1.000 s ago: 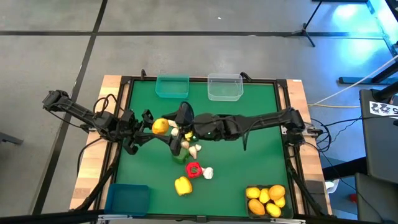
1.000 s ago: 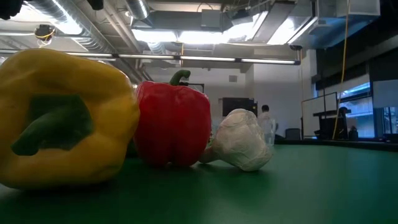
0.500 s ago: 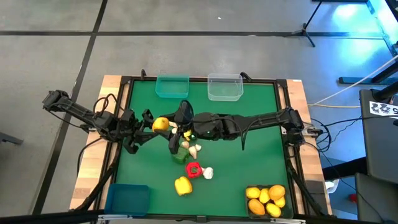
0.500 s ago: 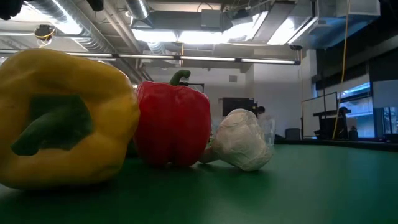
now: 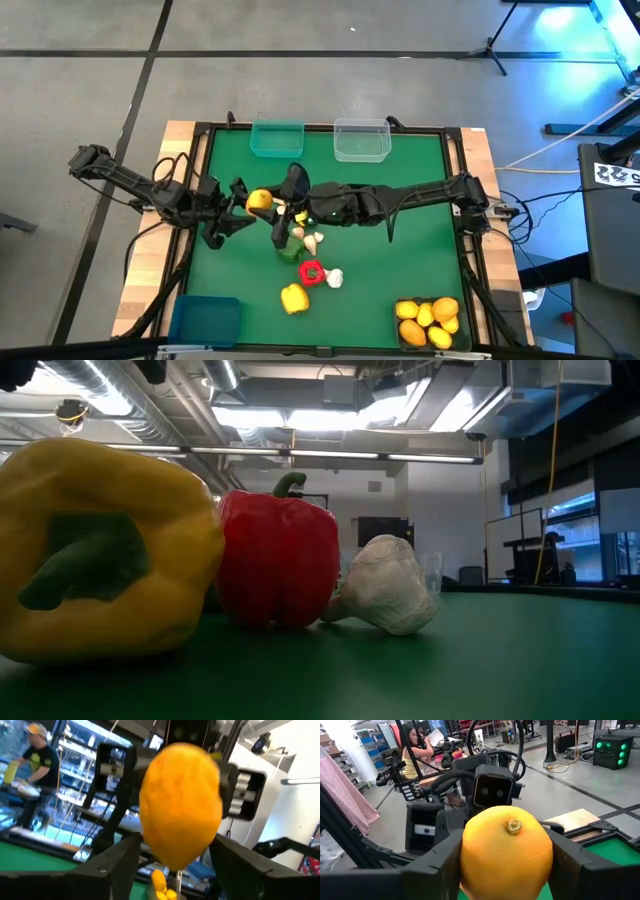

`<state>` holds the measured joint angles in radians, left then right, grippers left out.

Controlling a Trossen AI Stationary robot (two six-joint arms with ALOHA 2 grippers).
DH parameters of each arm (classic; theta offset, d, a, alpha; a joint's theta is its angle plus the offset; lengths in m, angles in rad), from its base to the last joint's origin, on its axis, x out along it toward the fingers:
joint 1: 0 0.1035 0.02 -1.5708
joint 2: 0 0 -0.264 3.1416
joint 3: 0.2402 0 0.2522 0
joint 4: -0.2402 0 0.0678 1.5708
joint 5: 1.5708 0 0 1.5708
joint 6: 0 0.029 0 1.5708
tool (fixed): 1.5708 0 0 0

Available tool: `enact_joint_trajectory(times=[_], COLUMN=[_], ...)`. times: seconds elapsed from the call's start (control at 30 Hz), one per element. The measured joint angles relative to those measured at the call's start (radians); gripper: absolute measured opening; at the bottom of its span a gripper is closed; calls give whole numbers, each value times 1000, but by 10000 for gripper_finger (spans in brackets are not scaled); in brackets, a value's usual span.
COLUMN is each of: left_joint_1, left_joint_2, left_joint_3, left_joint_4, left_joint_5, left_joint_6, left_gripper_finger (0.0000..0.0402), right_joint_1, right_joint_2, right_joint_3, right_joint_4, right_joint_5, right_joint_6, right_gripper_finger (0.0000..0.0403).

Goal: Sort produce into baskets
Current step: Put the lemon into the black bin

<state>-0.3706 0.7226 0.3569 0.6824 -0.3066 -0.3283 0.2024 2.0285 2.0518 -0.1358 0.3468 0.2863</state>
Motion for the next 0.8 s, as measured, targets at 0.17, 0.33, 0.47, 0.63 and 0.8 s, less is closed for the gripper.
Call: enact_joint_trajectory(times=[0.17, 0.33, 0.47, 0.63, 0.8], left_joint_1=[0, 0, 0, 0, -2], left_joint_2=[0, -12, -27, -37, -37], left_joint_3=[0, 0, 0, 0, 0], left_joint_4=[-41, -195, -353, -446, -448], left_joint_5=[0, -12, -32, -32, -32], left_joint_6=[-33, -17, -82, -183, -218], left_gripper_finger=[283, 304, 306, 306, 306], right_joint_1=[0, 10, 55, 183, 369], right_joint_2=[0, -6, -51, -95, -112], right_joint_3=[0, 0, 0, 1, 1], right_joint_4=[4, -16, -233, -688, -1120], right_joint_5=[0, 1, 46, 153, 165], right_joint_6=[20, 31, 113, 359, 827], right_gripper_finger=[201, 197, 201, 202, 203])
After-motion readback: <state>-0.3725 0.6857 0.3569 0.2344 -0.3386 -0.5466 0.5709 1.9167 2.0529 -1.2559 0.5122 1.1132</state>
